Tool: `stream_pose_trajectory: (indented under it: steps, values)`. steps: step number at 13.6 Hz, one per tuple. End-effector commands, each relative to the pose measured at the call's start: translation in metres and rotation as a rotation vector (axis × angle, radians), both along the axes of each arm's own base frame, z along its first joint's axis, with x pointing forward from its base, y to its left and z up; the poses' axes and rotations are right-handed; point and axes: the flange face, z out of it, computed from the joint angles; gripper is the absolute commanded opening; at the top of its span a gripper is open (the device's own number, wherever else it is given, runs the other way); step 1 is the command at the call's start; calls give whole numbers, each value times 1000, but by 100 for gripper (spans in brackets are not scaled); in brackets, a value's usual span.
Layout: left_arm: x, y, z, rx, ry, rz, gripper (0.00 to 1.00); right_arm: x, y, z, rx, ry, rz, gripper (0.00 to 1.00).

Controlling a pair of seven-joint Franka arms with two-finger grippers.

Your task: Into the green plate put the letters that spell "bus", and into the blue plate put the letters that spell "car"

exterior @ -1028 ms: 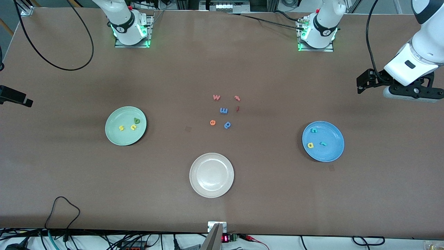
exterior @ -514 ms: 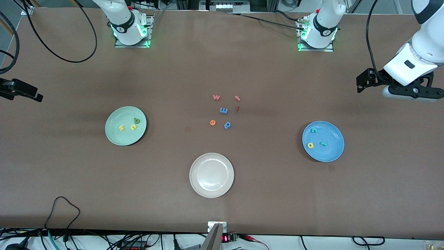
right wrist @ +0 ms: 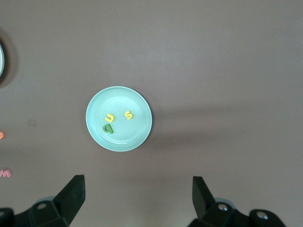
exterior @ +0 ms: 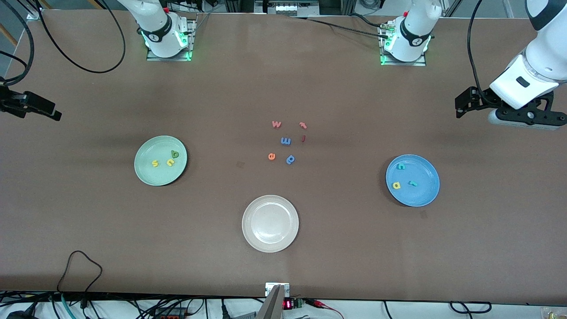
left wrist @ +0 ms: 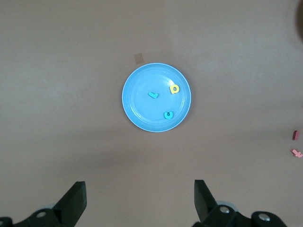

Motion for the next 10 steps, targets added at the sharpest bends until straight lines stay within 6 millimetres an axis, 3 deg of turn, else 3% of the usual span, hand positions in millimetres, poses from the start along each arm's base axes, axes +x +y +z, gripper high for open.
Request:
stream_pose_trajectory:
  steps: [1, 5, 10]
  values:
    - [-3, -1, 8, 20, 0, -7, 100, -18, 4, 2, -19, -8, -7, 100]
    - [-3, -2, 8, 20, 1, -9, 100, -17, 1, 5, -47, -13, 14, 100]
    - [-3, -1, 8, 20, 1, -7, 100, -8, 15, -3, -73, 2, 46, 100]
